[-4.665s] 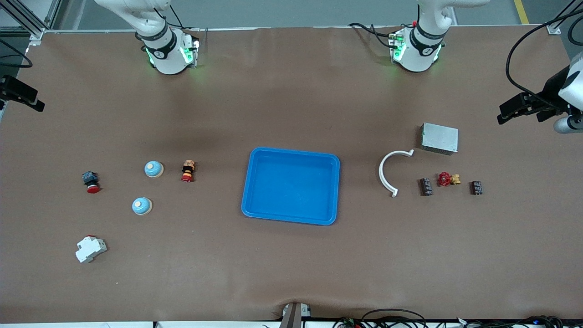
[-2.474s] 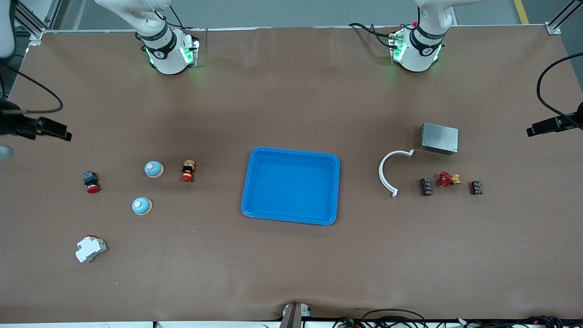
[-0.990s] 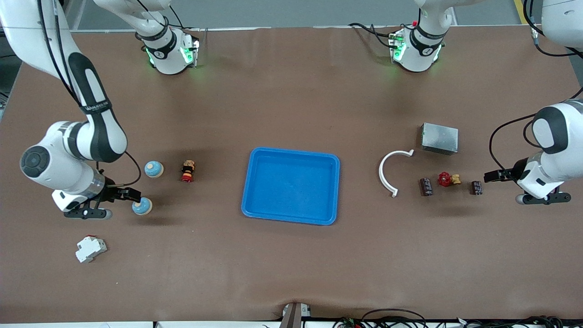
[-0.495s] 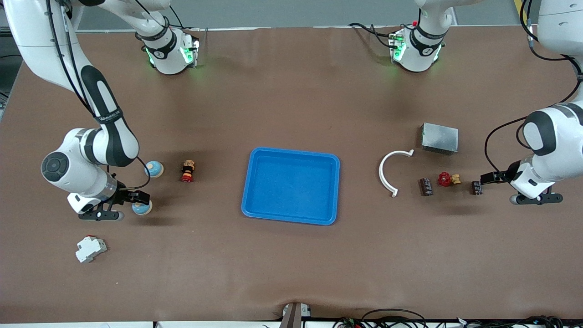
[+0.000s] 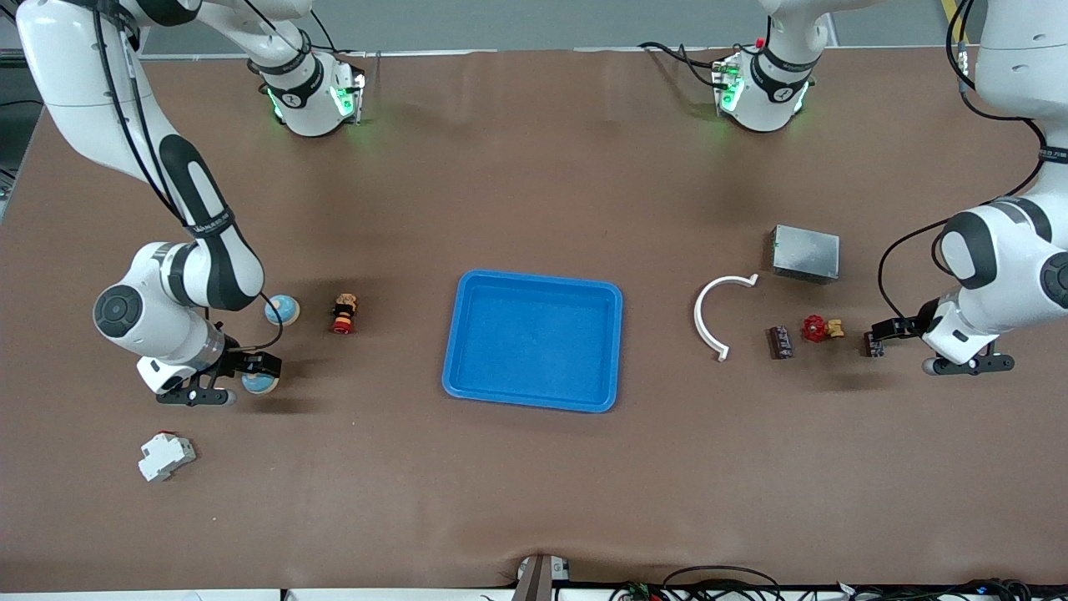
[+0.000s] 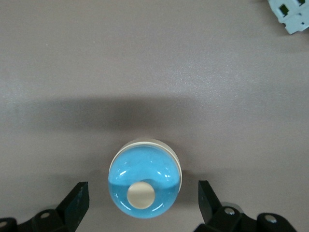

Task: Place electrolytic capacitor and blue bell in tray
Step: 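Grasp the blue bell with the right gripper while the left gripper grasps the capacitor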

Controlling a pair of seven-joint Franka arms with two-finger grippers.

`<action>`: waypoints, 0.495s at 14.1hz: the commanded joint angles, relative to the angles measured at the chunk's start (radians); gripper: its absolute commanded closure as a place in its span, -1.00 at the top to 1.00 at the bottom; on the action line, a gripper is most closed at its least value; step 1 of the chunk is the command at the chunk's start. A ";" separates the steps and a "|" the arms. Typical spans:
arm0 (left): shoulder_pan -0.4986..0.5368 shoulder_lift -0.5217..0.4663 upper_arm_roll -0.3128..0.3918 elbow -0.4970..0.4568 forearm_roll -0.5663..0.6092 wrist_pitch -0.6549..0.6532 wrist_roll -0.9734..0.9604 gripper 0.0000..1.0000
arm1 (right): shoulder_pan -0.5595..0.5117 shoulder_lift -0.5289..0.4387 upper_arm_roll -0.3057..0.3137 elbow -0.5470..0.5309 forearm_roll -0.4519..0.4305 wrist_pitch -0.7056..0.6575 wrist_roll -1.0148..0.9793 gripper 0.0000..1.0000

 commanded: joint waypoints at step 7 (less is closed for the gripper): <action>0.008 0.031 -0.009 -0.035 0.005 0.093 -0.005 1.00 | 0.016 0.005 0.000 -0.015 0.009 0.007 0.005 -1.00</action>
